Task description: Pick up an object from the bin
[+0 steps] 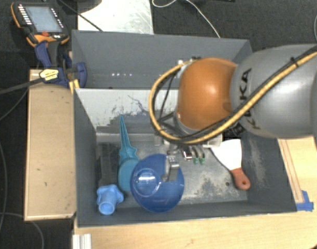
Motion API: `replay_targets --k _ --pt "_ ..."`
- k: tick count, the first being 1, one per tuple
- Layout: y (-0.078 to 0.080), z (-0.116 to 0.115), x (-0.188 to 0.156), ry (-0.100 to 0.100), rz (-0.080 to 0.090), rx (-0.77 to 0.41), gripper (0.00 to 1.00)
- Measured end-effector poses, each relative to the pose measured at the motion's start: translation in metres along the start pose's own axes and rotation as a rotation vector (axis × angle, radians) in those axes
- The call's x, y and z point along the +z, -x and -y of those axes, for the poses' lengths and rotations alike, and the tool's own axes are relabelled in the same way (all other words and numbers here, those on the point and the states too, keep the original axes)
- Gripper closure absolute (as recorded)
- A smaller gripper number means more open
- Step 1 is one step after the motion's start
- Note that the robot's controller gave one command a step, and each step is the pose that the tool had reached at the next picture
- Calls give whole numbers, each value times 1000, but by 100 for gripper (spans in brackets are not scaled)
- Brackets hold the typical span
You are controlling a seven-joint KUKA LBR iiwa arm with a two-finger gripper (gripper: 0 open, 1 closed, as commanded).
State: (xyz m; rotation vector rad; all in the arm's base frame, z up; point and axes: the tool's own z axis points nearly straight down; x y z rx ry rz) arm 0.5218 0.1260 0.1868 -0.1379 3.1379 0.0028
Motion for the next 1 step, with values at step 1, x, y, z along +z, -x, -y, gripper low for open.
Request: replay_targets --k 1 --pt "42 20 6 -2 8 -115 0"
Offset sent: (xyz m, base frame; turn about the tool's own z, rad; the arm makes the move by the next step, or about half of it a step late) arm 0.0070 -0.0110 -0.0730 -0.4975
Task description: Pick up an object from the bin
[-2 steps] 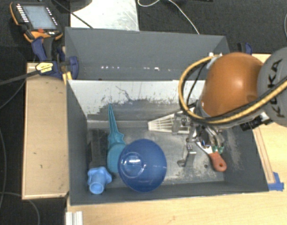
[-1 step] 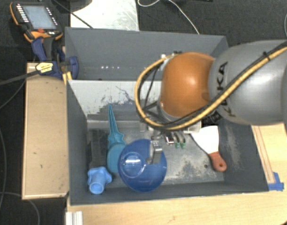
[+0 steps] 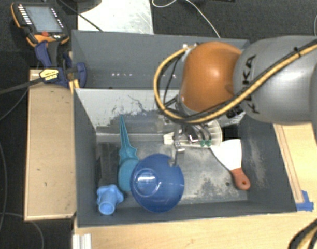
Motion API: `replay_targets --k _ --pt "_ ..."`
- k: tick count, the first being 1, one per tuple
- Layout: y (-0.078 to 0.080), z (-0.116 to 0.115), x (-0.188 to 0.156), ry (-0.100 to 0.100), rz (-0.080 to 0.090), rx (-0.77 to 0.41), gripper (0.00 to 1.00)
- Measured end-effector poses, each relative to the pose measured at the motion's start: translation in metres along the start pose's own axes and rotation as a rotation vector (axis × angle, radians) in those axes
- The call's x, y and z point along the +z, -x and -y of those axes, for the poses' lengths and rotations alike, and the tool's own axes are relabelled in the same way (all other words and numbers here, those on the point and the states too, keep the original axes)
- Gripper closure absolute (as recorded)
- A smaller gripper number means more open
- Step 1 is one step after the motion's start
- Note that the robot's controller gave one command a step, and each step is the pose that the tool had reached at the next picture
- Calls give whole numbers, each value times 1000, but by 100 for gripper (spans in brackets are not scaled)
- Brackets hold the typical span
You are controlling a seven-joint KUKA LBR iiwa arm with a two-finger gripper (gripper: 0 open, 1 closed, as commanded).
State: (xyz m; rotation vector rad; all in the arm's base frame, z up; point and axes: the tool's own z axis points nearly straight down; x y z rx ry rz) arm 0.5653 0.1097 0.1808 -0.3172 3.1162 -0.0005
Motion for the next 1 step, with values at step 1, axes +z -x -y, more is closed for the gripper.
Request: replay_targets --k 1 --pt "-30 -12 57 4 -4 -334 0"
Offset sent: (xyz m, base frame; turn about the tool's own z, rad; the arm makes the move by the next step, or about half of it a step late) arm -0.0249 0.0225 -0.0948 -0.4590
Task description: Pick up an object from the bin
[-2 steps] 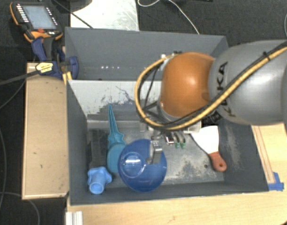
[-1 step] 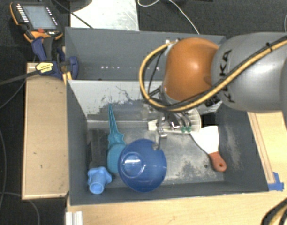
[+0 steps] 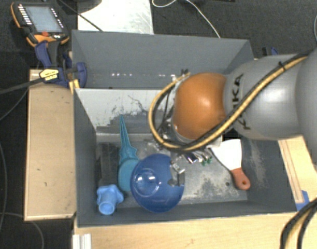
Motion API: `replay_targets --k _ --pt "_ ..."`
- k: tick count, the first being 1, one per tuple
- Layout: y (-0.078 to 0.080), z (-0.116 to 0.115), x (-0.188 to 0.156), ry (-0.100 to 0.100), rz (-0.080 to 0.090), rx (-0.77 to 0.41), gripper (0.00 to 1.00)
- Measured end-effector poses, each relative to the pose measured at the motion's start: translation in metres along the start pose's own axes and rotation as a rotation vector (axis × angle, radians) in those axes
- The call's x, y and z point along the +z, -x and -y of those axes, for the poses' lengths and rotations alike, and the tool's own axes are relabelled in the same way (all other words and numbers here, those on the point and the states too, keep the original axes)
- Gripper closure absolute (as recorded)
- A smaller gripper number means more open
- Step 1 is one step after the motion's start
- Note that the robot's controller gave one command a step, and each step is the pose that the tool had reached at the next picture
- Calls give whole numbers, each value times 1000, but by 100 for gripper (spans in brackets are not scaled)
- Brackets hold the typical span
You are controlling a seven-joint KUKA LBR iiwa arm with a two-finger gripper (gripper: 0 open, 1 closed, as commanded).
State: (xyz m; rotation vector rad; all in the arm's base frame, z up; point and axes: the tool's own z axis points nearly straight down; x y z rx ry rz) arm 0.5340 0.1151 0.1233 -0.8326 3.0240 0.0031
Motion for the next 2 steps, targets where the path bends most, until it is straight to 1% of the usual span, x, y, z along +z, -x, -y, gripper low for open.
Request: replay_targets --k 1,2 --pt "16 -12 35 -4 9 -119 100" --pt "16 -12 35 -4 9 -117 100"
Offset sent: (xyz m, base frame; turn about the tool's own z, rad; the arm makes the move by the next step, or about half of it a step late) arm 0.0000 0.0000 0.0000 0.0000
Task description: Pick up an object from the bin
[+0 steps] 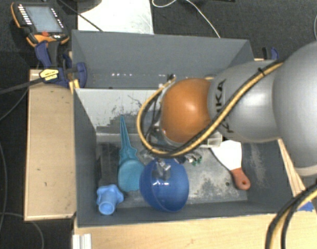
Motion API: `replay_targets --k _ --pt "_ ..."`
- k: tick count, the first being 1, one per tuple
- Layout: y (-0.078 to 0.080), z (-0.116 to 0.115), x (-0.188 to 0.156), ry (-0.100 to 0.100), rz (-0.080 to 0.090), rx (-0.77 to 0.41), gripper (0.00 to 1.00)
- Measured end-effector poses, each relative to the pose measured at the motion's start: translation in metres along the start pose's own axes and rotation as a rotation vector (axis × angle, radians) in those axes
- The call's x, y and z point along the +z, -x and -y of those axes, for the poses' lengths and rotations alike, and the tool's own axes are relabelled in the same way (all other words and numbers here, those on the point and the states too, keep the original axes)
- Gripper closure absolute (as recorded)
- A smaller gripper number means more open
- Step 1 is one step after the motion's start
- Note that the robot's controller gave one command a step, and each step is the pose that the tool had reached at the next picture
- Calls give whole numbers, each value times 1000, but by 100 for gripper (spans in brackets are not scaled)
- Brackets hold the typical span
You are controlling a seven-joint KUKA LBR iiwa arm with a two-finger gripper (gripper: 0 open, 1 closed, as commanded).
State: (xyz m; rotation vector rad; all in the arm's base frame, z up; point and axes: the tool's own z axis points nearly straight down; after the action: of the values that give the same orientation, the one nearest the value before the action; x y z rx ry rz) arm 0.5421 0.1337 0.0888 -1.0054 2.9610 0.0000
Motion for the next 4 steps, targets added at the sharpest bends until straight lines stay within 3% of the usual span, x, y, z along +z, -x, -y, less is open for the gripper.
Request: replay_targets --k 1,2,3,4 --pt "7 6 -72 -4 10 -10 0" --pt "6 5 -68 0 4 -6 100" --pt "6 5 -68 0 4 -4 100" --pt "-1 5 -160 1 4 9 100"
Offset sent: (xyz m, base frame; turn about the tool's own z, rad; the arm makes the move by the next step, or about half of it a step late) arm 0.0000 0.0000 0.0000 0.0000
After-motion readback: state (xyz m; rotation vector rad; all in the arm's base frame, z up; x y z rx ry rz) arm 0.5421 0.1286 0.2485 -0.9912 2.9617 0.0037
